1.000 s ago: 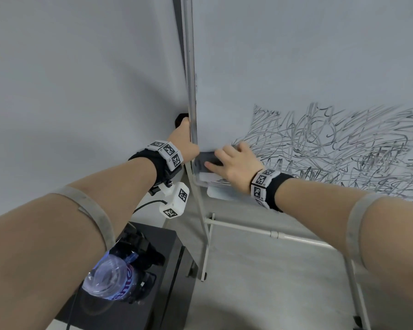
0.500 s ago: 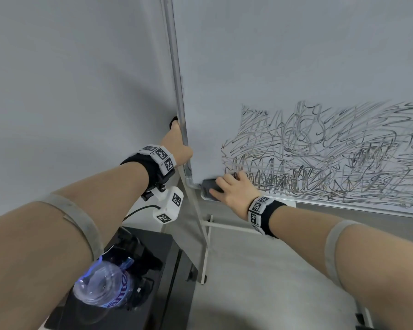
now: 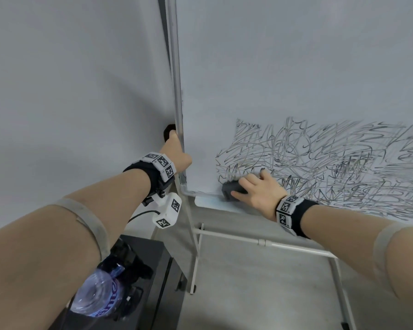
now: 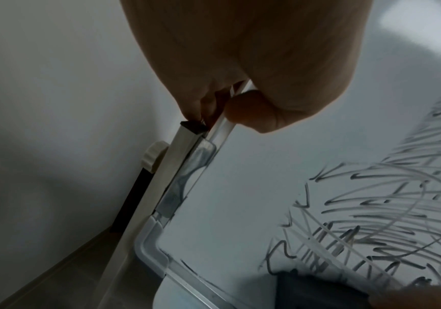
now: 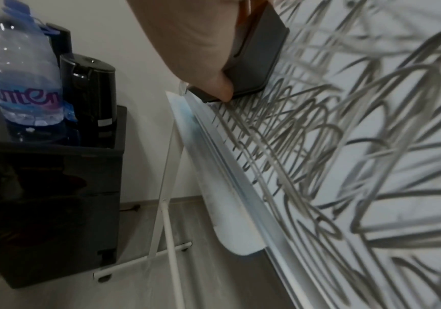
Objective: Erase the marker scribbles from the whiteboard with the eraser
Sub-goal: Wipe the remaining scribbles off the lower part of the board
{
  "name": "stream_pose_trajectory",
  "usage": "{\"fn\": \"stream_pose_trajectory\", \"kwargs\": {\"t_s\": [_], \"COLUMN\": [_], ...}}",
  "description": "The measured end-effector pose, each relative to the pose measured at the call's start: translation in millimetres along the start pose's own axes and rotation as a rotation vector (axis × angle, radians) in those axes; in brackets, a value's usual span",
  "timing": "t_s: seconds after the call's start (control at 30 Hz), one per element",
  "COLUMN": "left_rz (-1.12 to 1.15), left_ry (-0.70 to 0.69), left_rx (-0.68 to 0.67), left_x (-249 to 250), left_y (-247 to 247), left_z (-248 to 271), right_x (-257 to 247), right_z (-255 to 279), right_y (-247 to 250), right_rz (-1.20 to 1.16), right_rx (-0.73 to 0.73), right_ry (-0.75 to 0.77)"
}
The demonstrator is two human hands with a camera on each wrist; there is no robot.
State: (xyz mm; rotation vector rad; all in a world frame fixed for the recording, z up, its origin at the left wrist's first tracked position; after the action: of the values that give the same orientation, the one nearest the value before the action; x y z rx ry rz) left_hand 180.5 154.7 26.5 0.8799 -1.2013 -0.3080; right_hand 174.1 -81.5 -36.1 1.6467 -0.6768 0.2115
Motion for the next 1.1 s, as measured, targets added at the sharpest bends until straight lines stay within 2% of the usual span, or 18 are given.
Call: {"fn": "stream_pose_trajectory", "kwargs": {"t_s": [0.2,0.3,0.4,0.53,0.7,0.77,0.9,1.03,1.1], "left_rz": [0.077,0.224,0.26,0.239,0.27,0.27,0.239,0.196,0.18], "left_ry": [-0.033,-0.086,-0.092,-0.092,-0.067,-0.041,-0.03,0.006,0.026], "left_rx": [-0.021,0.038,0.127,0.157,0.171,0.171,0.167,0.146,0.131], "left_x": [16.1,53.2,86.5,89.6,59.3,44.9,31.7,37.2,38.1], "left_y": [22.6,50.4,73.3,61.7,30.0,22.0,18.6,17.6,15.0], "left_z": [9.7,11.7,18.0,22.2,22.9,20.8,16.3,10.0,7.0], "right_x": [47.3,87.2,108.4,79.3,10.1,-4.2,22.0,82.6,93.1], "right_z": [-21.7,-35.9,-45.9,-41.1,-24.3,-17.5,-30.9,-58.4,-59.7], "right_y": [60.7,100.5,120.8,94.5,23.7,10.7,40.2,98.9,108.8], "right_rz": [0.001,0.013,0.021,-0.041,-0.07,-0.069,-0.058,-0.031,-0.05], "right_rx": [0.156,0.219,0.281,0.282,0.085,0.036,0.184,0.349,0.384], "right_ry": [-0.163,-0.239,-0.298,-0.258,-0.134,-0.101,-0.109,-0.265,-0.319]}}
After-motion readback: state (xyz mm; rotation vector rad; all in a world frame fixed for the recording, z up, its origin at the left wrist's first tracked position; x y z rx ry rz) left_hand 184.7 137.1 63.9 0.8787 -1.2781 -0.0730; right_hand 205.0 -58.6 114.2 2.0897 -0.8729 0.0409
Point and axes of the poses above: each hand's wrist, its own z-axis away from the middle knuckle, its own y-axis out of the back of the hand, x = y × z, the point moved 7 cm from there along -z, towards the middle knuckle
